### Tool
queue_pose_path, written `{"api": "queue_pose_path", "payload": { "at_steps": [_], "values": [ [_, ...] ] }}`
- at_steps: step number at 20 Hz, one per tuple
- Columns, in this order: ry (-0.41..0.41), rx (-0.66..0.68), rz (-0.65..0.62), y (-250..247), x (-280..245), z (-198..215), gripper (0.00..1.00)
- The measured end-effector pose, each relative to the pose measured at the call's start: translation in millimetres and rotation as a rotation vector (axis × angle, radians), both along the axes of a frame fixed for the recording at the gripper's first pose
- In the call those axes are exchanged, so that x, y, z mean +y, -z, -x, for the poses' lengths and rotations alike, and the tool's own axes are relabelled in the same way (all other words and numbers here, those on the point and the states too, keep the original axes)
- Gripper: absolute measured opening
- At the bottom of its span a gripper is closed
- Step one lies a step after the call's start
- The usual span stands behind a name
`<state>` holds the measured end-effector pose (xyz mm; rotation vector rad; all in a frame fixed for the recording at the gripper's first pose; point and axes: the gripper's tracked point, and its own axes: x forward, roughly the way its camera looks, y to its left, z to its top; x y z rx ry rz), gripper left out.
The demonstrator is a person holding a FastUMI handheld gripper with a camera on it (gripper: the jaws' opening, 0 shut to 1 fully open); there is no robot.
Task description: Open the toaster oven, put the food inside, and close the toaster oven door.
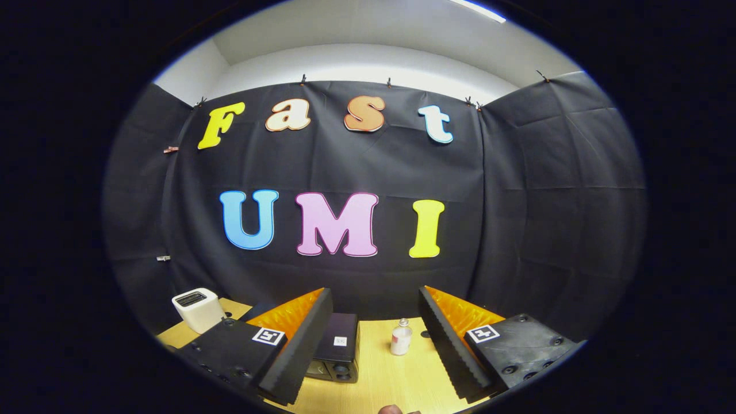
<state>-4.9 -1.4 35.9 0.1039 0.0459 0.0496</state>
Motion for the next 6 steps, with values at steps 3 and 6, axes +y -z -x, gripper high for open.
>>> {"api": "queue_pose_path", "payload": {
  "at_steps": [3,6],
  "values": [
    [-0.001,0.001,0.008,3.9,-1.7,-1.0,0.99],
    [0.001,0.010,0.001,6.4,-3.4,0.3,0.99]
  ]
}}
